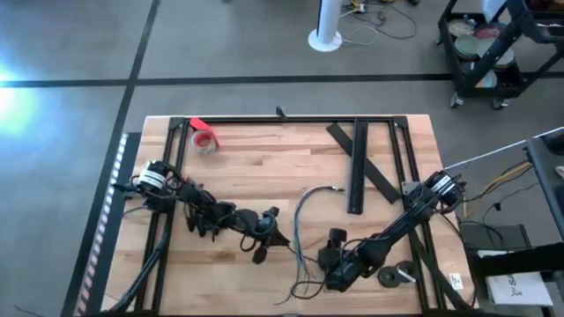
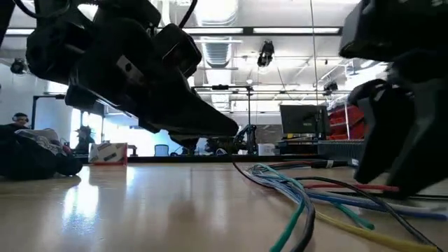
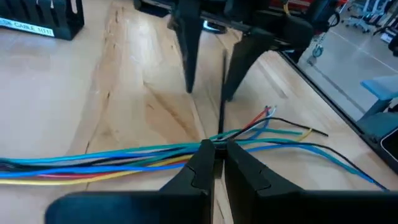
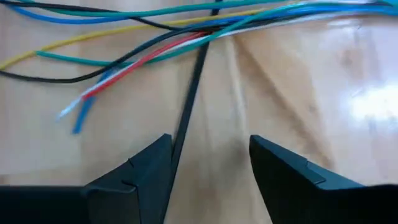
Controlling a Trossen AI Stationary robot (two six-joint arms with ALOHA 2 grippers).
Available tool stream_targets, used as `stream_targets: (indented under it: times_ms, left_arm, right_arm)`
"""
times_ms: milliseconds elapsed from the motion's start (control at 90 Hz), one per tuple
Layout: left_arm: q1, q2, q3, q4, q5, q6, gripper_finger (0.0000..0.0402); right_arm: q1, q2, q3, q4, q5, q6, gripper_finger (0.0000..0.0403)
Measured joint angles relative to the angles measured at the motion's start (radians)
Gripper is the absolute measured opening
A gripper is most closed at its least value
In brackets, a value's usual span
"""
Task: Ziptie cables
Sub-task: Wrap the zip tie around the cable bundle
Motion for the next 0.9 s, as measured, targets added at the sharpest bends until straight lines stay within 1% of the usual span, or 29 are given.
stream_targets:
  times_ms: [200, 333, 411, 478, 567, 678, 822, 900]
  left_arm:
    - [0.010, -0.093, -0.001, -0.164, -0.002, 0.019, 0.0006]
    - [0.020, -0.165, -0.001, -0.296, -0.023, 0.048, 0.0006]
    - [0.023, -0.200, -0.001, -0.347, -0.036, 0.057, 0.0006]
    - [0.023, -0.217, -0.001, -0.356, -0.039, 0.058, 0.0006]
    - [0.018, -0.222, -0.001, -0.354, -0.038, 0.054, 0.0006]
    - [0.011, -0.216, -0.001, -0.350, -0.038, 0.049, 0.0006]
    - [0.005, -0.198, -0.002, -0.348, -0.038, 0.031, 0.0006]
    - [0.003, -0.192, -0.002, -0.349, -0.037, 0.031, 0.0006]
  right_arm:
    - [-0.098, -0.024, -0.003, -0.057, 0.001, -0.158, 0.0199]
    - [-0.165, -0.056, -0.008, -0.097, 0.003, -0.259, 0.0199]
    - [-0.187, -0.084, -0.012, -0.130, 0.017, -0.287, 0.0199]
    - [-0.188, -0.118, -0.013, -0.160, 0.024, -0.273, 0.0199]
    - [-0.159, -0.175, -0.017, -0.213, 0.012, -0.184, 0.0199]
    - [-0.081, -0.233, -0.040, -0.244, 0.012, -0.001, 0.0199]
    - [0.045, -0.283, -0.078, -0.237, -0.001, 0.361, 0.0199]
    - [0.107, -0.289, -0.110, -0.237, 0.033, 0.618, 0.0195]
